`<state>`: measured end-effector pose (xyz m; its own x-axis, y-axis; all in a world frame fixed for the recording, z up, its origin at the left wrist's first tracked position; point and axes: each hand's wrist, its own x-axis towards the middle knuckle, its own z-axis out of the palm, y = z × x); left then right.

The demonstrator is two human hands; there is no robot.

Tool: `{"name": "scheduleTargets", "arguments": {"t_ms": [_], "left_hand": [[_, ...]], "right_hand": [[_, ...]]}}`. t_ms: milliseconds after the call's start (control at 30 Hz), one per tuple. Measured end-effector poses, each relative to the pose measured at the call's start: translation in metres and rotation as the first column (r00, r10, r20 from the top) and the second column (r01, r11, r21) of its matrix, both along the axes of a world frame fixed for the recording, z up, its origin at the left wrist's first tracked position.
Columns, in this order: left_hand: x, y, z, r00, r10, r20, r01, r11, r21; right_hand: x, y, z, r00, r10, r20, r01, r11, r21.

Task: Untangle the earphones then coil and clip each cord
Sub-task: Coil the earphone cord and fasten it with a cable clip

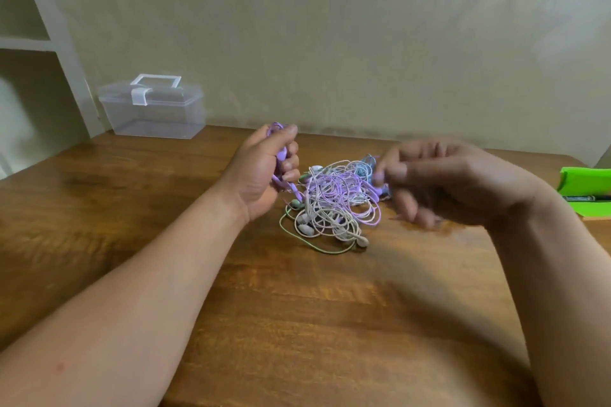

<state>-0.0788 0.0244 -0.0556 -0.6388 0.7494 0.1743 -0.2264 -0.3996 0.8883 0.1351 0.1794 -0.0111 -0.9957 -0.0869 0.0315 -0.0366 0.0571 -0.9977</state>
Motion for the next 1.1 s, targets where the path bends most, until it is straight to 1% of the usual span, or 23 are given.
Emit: {"name": "scheduleTargets", "arguments": {"t_ms": [33, 67, 100, 133, 167, 200, 267, 300, 367, 433, 500, 567, 633, 700, 733, 800, 900, 967, 1033, 1067, 1100], "left_hand": [[0.004, 0.001, 0.001, 0.999, -0.049, -0.002, 0.049, 0.999, 0.005], [0.006, 0.002, 0.003, 0.995, -0.102, -0.008, 0.102, 0.995, 0.014], [0.010, 0.002, 0.004, 0.987, -0.157, -0.016, 0.157, 0.987, 0.023], [0.012, 0.002, 0.005, 0.978, -0.205, -0.030, 0.206, 0.978, 0.032], [0.014, 0.002, 0.006, 0.969, -0.244, -0.047, 0.246, 0.969, 0.039], [0.015, 0.002, 0.006, 0.960, -0.271, -0.065, 0.274, 0.961, 0.039], [0.020, 0.002, 0.005, 0.955, -0.279, -0.102, 0.282, 0.959, 0.023], [0.023, 0.002, 0.004, 0.957, -0.267, -0.111, 0.270, 0.963, 0.016], [0.026, 0.002, 0.004, 0.968, -0.231, -0.098, 0.234, 0.972, 0.018], [0.028, 0.002, 0.004, 0.981, -0.187, -0.051, 0.190, 0.981, 0.048], [0.027, 0.003, 0.005, 0.989, -0.149, 0.002, 0.148, 0.984, 0.098], [0.028, 0.005, 0.006, 0.993, -0.111, 0.046, 0.103, 0.984, 0.147], [0.028, 0.006, 0.007, 0.996, -0.068, 0.053, 0.057, 0.983, 0.175], [0.031, 0.006, 0.007, 0.998, -0.042, 0.040, 0.034, 0.984, 0.174], [0.031, 0.006, 0.006, 0.999, -0.030, 0.027, 0.026, 0.986, 0.163], [0.028, 0.006, 0.002, 0.998, 0.043, -0.034, -0.039, 0.992, 0.121], [0.021, 0.007, -0.002, 0.973, 0.144, -0.180, -0.133, 0.989, 0.069], [0.019, 0.005, -0.002, 0.957, 0.122, -0.263, -0.118, 0.992, 0.032], [0.021, 0.003, 0.000, 0.948, 0.066, -0.310, -0.070, 0.998, -0.002], [0.024, 0.003, 0.001, 0.948, 0.029, -0.318, -0.033, 0.999, -0.006], [0.026, 0.003, 0.002, 0.949, 0.000, -0.314, -0.003, 1.000, -0.010]], "right_hand": [[0.001, -0.009, 0.003, 0.980, 0.189, 0.069, -0.193, 0.980, 0.047], [-0.001, -0.016, 0.005, 0.931, 0.337, 0.141, -0.354, 0.928, 0.115], [-0.002, -0.022, 0.007, 0.888, 0.416, 0.195, -0.449, 0.874, 0.184], [-0.007, -0.026, 0.006, 0.871, 0.436, 0.227, -0.484, 0.840, 0.245], [-0.012, -0.031, 0.005, 0.884, 0.396, 0.249, -0.459, 0.838, 0.297], [-0.019, -0.033, 0.001, 0.917, 0.300, 0.264, -0.381, 0.857, 0.347], [-0.029, -0.037, -0.010, 0.960, 0.053, 0.275, -0.169, 0.892, 0.420], [-0.032, -0.039, -0.015, 0.961, -0.052, 0.270, -0.075, 0.895, 0.440], [-0.038, -0.043, -0.023, 0.949, -0.181, 0.257, 0.050, 0.895, 0.443], [-0.042, -0.050, -0.027, 0.940, -0.235, 0.246, 0.118, 0.903, 0.414], [-0.049, -0.059, -0.031, 0.941, -0.247, 0.230, 0.164, 0.931, 0.328], [-0.055, -0.065, -0.036, 0.939, -0.251, 0.235, 0.216, 0.962, 0.165], [-0.058, -0.068, -0.037, 0.938, -0.250, 0.242, 0.257, 0.966, 0.004], [-0.058, -0.068, -0.035, 0.945, -0.212, 0.251, 0.245, 0.964, -0.107], [-0.057, -0.067, -0.032, 0.951, -0.183, 0.251, 0.221, 0.966, -0.132], [-0.053, -0.065, -0.026, 0.962, -0.126, 0.241, 0.166, 0.974, -0.154], [-0.047, -0.056, -0.016, 0.977, -0.081, 0.195, 0.127, 0.964, -0.233], [-0.044, -0.050, -0.011, 0.978, -0.090, 0.186, 0.139, 0.953, -0.268], [-0.043, -0.049, -0.009, 0.970, -0.105, 0.219, 0.170, 0.939, -0.300], [-0.044, -0.049, -0.009, 0.965, -0.113, 0.238, 0.183, 0.937, -0.296], [-0.045, -0.050, -0.011, 0.961, -0.129, 0.244, 0.193, 0.946, -0.260]]}}
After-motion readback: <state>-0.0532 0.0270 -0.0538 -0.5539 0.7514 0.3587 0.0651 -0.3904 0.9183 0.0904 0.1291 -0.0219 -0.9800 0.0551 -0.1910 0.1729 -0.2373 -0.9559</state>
